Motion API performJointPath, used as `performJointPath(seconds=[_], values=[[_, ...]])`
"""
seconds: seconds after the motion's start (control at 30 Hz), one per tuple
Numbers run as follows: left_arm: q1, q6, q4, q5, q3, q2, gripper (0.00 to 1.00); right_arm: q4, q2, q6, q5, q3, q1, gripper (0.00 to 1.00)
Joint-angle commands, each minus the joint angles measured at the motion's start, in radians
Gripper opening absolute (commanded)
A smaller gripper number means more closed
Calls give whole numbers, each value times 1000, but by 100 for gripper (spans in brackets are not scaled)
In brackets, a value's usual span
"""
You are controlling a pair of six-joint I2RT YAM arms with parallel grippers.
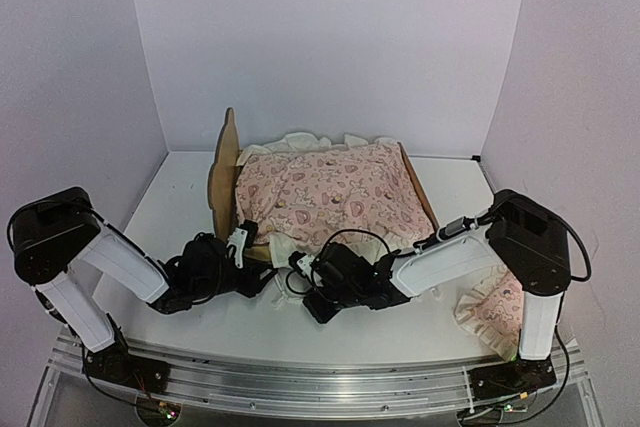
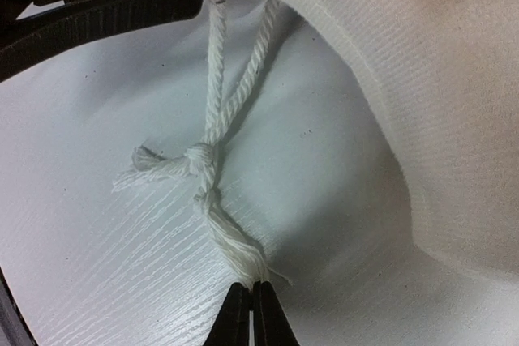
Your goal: Set up the pet bed
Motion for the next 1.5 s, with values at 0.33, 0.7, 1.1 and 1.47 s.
performJointPath(seconds=[0.33, 0.7, 1.1, 1.47], values=[[-11, 22, 34, -42, 52, 52, 19, -6, -42, -7, -50, 41, 3, 0], [-10, 48, -26, -12, 61, 12, 0, -6, -81, -22, -30, 45, 0, 0], [-4, 76, -295, 81, 70, -194, 0, -68, -71, -87, -47, 174, -9, 0], [27, 85, -399, 90, 72, -270, 0, -69, 63, -65, -51, 330, -43, 0]])
